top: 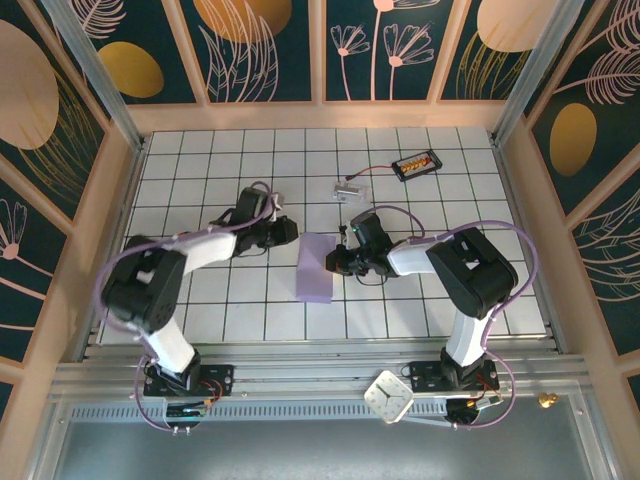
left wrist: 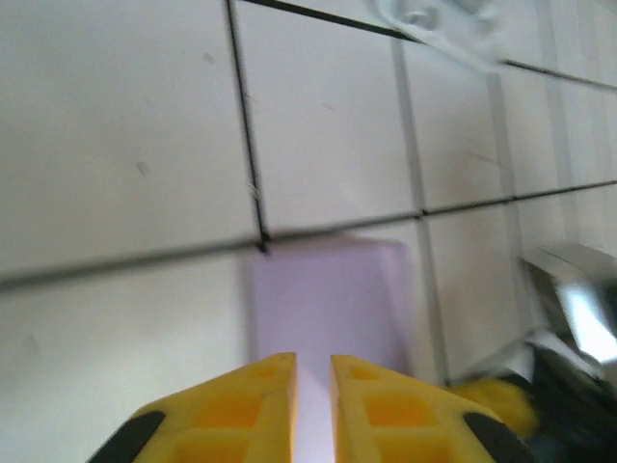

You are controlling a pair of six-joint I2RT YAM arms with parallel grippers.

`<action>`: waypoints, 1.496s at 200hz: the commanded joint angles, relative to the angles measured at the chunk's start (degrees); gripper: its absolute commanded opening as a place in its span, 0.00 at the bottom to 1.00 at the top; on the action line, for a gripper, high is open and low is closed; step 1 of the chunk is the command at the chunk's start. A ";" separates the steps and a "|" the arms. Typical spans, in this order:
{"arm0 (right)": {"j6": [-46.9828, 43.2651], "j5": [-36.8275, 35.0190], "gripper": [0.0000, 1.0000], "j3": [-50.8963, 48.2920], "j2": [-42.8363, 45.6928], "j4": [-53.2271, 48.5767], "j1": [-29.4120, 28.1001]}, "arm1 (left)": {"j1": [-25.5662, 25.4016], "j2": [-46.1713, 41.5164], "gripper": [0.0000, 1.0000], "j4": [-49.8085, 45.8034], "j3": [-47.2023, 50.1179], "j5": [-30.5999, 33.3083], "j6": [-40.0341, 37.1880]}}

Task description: Fold a paper plane with a square sheet of paper (pick it up from the middle)

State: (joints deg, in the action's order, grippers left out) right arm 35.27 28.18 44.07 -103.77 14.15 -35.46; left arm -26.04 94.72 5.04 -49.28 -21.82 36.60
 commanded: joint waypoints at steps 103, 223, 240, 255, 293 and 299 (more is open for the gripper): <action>-1.95 -9.11 0.00 -1.71 -4.01 -11.43 1.16 | -6.03 -0.86 0.06 -1.26 15.16 -4.30 2.97; -2.62 -9.38 0.00 -1.80 -3.51 -12.04 1.36 | -8.72 -8.15 0.06 2.54 18.70 -9.90 7.41; -2.59 -9.38 0.00 -1.76 -3.59 -11.96 1.39 | -8.75 -6.73 0.05 0.57 19.77 -8.82 6.11; -2.57 -9.38 0.00 -1.80 -3.59 -11.93 1.37 | -8.65 -5.79 0.05 -2.10 20.58 -5.41 4.19; -2.75 -9.46 0.00 -2.22 -3.47 -12.11 1.53 | -8.42 -11.14 0.05 -4.51 19.94 -2.70 2.87; -2.74 -9.46 0.00 -2.24 -3.44 -12.09 1.51 | -8.46 -13.12 0.07 -4.16 19.39 -3.36 3.12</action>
State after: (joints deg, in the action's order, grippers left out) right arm 34.83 28.10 44.62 -103.81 13.04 -35.44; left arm -34.74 86.91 5.21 -29.65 -27.42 41.36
